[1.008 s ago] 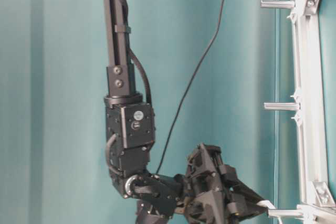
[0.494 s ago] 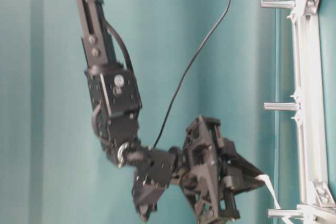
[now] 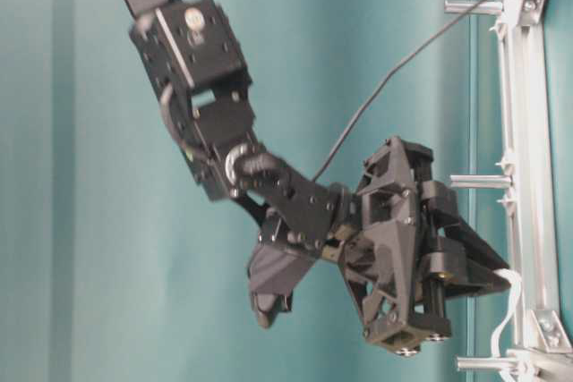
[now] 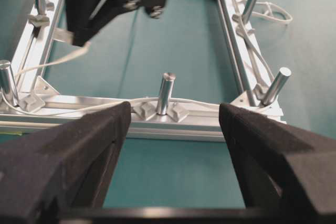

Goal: Move the cable alternately left and right between 8 pins so it hooks onto each one.

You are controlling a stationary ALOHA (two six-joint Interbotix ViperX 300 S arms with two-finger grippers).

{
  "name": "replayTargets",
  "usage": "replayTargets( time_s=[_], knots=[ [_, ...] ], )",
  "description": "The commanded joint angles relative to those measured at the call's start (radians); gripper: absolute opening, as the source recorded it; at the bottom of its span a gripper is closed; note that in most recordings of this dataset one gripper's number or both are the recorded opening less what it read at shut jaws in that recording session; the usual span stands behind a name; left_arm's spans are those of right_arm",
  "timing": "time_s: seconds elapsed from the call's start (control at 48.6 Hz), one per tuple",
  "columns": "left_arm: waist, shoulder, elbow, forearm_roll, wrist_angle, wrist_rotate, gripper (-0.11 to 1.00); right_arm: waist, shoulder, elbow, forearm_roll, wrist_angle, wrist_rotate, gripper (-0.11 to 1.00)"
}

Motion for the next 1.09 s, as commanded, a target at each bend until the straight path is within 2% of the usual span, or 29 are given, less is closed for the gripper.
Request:
replayTargets(
  time_s=[0.0, 0.267, 0.37, 0.452, 0.555, 0.72, 1.07],
  knots=[
    [-0.002, 0.014, -0.02, 0.003, -0.005, -0.005, 0.76, 0.028, -0.071, 0.035, -0.008, -0.058, -0.002, 0.15],
    [-0.002, 0.014, -0.02, 0.003, -0.005, -0.005, 0.76, 0.046, -0.115, 0.152, -0.011, -0.262, -0.034, 0.15],
    [-0.002, 0.014, -0.02, 0.003, -0.005, -0.005, 0.76, 0.043, -0.132, 0.186, -0.011, -0.232, -0.015, 0.15],
    [-0.002, 0.014, -0.02, 0.003, -0.005, -0.005, 0.76, 0.041, -0.147, 0.222, -0.011, -0.179, 0.037, 0.15],
    [-0.002, 0.014, -0.02, 0.003, -0.005, -0.005, 0.76, 0.04, -0.176, 0.288, -0.029, -0.143, 0.156, 0.15],
    [-0.002, 0.014, -0.02, 0.005, -0.005, -0.005, 0.76, 0.04, -0.23, 0.379, -0.077, -0.132, 0.413, 0.15],
    [-0.002, 0.014, -0.02, 0.003, -0.005, -0.005, 0.76, 0.04, -0.272, 0.419, -0.275, -0.037, 0.896, 0.15]
  ],
)
